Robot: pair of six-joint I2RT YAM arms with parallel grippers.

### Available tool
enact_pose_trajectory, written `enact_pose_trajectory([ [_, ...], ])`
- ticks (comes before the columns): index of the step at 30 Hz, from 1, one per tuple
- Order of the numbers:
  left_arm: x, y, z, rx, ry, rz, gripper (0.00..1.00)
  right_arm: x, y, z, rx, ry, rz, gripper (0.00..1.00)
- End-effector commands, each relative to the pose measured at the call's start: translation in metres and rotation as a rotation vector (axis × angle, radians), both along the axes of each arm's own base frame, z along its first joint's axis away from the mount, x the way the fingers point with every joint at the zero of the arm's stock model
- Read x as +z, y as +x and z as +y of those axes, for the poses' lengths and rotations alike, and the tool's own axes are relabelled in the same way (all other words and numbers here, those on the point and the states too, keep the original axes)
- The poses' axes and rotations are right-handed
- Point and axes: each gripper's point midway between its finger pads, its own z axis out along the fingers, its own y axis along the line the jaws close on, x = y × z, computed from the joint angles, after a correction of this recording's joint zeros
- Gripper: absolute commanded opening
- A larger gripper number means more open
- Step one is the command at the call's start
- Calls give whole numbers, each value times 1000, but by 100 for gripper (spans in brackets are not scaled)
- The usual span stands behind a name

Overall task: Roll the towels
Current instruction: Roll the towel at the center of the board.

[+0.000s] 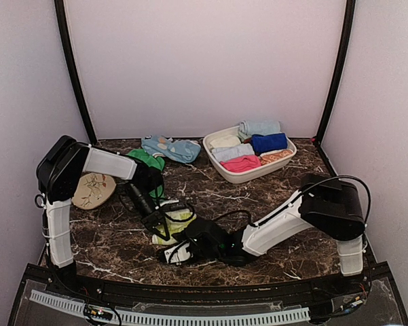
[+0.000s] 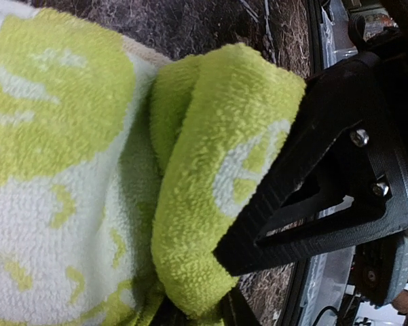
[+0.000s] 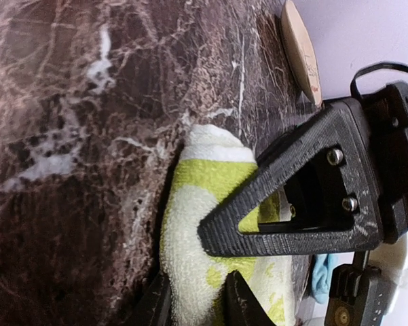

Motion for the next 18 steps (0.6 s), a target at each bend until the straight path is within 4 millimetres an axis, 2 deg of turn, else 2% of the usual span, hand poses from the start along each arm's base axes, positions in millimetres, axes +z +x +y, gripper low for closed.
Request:
enact_pose_trajectory([
  [1,-13,11,27,-63,77,-165,26,-27,2,-7,-53,-83,196,25],
  [4,9,26,33,-8,8,-267,44,-28,0,-6,-78,-97,316,17],
  [7,40,52,46,139,-105,-399,45,-28,-9,-6,-97,-105,471,11],
  [8,59,59,54,188,-163,-471,46,-28,-11,-7,-110,-107,516,9],
  [10,71,68,69,237,-207,-609,53,-32,-16,-11,-124,-117,586,7],
  [13,69,51,87,174,-170,-715,53,-37,-22,-14,-144,-134,699,5],
  [15,72,39,89,138,-182,-728,51,-38,-22,-14,-170,-140,802,4],
  [18,77,31,90,112,-196,-748,48,-36,-18,-11,-199,-139,977,3],
])
